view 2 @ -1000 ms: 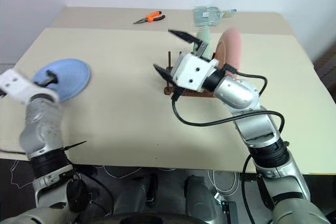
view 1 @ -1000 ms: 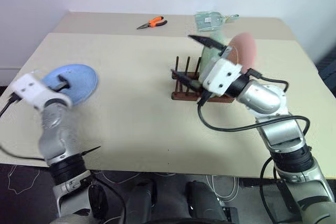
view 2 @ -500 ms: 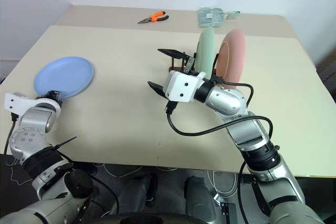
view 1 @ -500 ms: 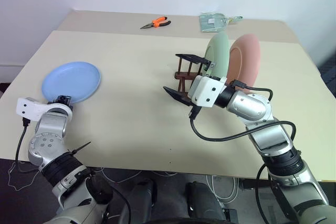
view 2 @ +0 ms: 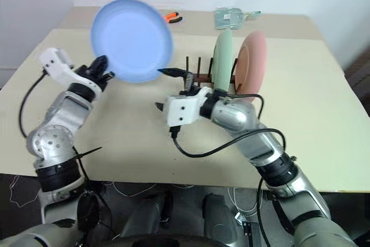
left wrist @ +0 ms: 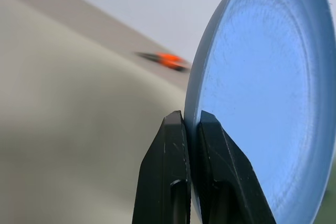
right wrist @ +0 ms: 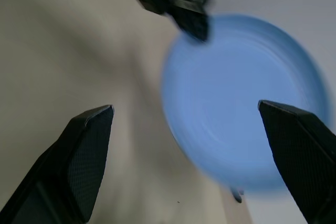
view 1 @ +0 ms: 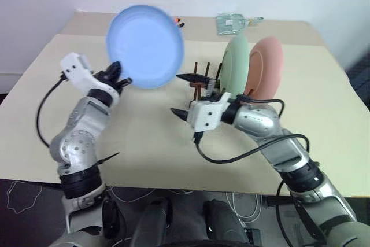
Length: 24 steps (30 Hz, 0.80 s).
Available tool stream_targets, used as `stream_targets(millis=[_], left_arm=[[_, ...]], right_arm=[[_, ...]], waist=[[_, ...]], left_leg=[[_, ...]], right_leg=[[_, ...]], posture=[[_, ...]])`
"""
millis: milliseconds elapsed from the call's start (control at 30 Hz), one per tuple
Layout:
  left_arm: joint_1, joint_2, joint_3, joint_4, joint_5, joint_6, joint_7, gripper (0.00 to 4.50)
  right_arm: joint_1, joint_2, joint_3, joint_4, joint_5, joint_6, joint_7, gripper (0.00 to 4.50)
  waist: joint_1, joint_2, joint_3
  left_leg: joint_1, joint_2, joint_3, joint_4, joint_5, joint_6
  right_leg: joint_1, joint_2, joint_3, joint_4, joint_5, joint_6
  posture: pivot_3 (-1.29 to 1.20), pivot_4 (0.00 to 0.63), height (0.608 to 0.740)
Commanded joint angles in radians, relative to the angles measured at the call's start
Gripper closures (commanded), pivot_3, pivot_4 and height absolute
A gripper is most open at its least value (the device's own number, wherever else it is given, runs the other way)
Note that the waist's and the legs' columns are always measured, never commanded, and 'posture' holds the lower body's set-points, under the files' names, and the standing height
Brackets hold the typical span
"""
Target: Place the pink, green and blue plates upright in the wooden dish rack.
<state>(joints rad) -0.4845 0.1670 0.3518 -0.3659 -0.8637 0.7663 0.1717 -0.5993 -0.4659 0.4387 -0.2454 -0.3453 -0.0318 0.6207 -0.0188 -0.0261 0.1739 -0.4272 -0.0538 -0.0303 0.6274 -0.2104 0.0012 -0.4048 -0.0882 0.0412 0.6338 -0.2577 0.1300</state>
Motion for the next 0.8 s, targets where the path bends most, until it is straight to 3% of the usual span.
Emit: stream_targets(millis=[33, 167, 267, 467, 500, 600, 733, 800], left_arm=[[-0.005, 0.000, -0.034, -0.120, -0.073, 0.030, -0.001, 4.47], [0.016, -0.002, -0.028, -0.143, -0.134, 0.039, 0.010, 4.47], [0.027, 0.017, -0.027, -0.142, -0.153, 0.033, -0.005, 4.50], [0.047, 0.027, -0.016, -0.128, -0.188, 0.013, -0.015, 4.50], [0.047, 0.023, -0.010, -0.126, -0.200, 0.009, -0.014, 4.16], [0.041, 0.000, 0.020, -0.120, -0.246, -0.023, -0.003, 3.00], [0.009, -0.023, 0.078, -0.099, -0.274, -0.114, 0.038, 0.95], [-0.011, -0.007, 0.116, -0.069, -0.221, -0.181, 0.063, 0.95]], right_arm=[[-0.063, 0.030, 0.017, 0.037, -0.084, -0.028, -0.032, 0.00], [-0.110, 0.045, 0.041, 0.116, -0.194, -0.051, -0.074, 0.00], [-0.131, 0.059, 0.050, 0.165, -0.238, -0.059, -0.092, 0.84], [-0.146, 0.089, 0.039, 0.176, -0.295, -0.050, -0.111, 4.02], [-0.145, 0.089, 0.039, 0.174, -0.301, -0.050, -0.111, 4.47], [-0.141, 0.088, 0.039, 0.167, -0.318, -0.054, -0.116, 4.50], [-0.136, 0.087, 0.033, 0.160, -0.322, -0.066, -0.117, 4.50], [-0.132, 0.085, 0.024, 0.155, -0.310, -0.077, -0.119, 4.50]], waist=[[0.001, 0.000, 0.000], [0.004, 0.000, 0.000], [0.005, 0.000, 0.000], [0.005, 0.000, 0.000], [0.004, 0.000, 0.000], [0.006, 0.000, 0.000], [0.006, 0.000, 0.000], [0.004, 0.000, 0.000]], left_leg=[[0.000, 0.000, 0.000, 0.000, 0.000, 0.000], [0.000, 0.000, 0.000, 0.000, 0.000, -0.001], [0.000, 0.000, 0.000, 0.000, 0.001, -0.002], [0.000, 0.000, 0.000, 0.000, 0.002, -0.002], [0.000, 0.000, 0.000, 0.000, 0.001, -0.002], [0.000, 0.000, 0.000, 0.001, 0.002, -0.002], [0.000, 0.000, 0.000, 0.001, 0.002, -0.003], [0.000, 0.000, 0.000, 0.000, 0.002, -0.002]], right_leg=[[0.000, 0.000, 0.000, 0.000, 0.000, 0.000], [0.000, 0.000, 0.000, 0.001, 0.000, 0.000], [0.000, 0.000, 0.000, 0.001, 0.000, 0.000], [0.000, 0.001, 0.000, 0.001, 0.000, 0.000], [0.000, 0.001, 0.000, 0.001, 0.000, 0.000], [0.000, 0.000, 0.000, 0.000, 0.000, 0.000], [0.000, 0.000, 0.000, 0.000, 0.000, 0.000], [0.000, 0.001, 0.000, 0.000, 0.000, 0.000]], posture=[[0.00, 0.150, 0.738], [0.00, 0.150, 0.738], [0.00, 0.150, 0.738], [0.00, 0.150, 0.738], [0.00, 0.150, 0.738], [0.00, 0.150, 0.738], [0.00, 0.150, 0.738], [0.00, 0.150, 0.738]])
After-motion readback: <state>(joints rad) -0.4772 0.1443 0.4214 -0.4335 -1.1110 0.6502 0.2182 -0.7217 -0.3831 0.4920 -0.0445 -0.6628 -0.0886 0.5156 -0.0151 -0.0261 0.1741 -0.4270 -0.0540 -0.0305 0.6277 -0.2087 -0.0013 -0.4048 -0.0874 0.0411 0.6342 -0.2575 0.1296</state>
